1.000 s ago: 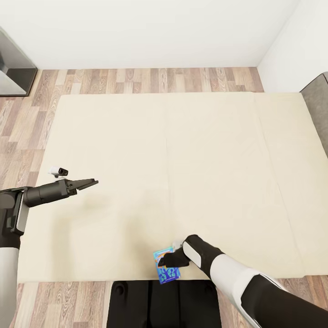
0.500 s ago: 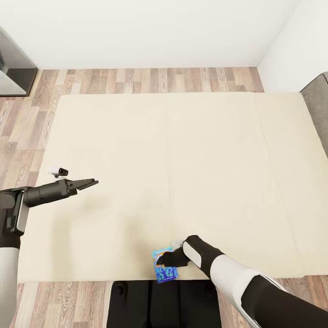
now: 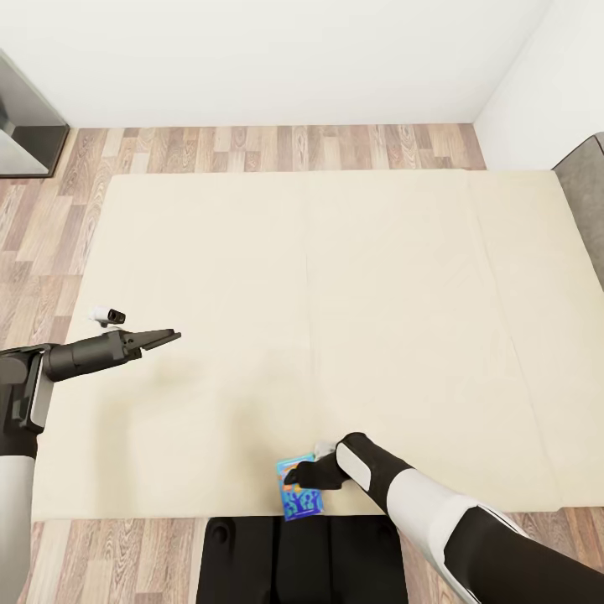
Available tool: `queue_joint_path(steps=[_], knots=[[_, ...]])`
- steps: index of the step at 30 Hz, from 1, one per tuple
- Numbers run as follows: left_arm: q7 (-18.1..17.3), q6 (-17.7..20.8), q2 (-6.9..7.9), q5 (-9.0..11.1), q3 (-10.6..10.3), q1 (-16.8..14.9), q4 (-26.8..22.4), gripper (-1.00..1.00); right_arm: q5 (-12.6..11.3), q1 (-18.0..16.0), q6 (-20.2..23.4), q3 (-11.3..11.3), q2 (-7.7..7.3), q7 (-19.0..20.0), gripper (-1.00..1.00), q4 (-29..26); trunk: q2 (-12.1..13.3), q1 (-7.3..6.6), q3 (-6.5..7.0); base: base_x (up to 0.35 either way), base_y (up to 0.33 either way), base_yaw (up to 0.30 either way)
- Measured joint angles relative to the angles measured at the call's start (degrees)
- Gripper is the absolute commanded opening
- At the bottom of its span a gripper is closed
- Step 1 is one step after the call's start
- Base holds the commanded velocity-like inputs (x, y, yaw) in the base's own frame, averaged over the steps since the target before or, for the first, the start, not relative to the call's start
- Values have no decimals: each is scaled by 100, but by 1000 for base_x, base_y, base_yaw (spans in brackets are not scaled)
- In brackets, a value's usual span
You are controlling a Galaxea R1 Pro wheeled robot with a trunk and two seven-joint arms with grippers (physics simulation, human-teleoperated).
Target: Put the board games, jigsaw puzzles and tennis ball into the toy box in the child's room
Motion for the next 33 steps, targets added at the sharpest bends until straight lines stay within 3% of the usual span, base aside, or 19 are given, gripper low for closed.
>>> queue_joint_path(steps=[10, 33], knots=[[0, 0, 0, 0, 0, 0, 0, 100, 1, 0, -4, -8, 0, 406, 100, -1, 0, 0, 0, 0, 0, 0], [0, 0, -3, 0, 0, 0, 0, 100, 13, 230, -5, -17, 0, 375, 100, 67, 0, 0, 0, 0, 0, 0]])
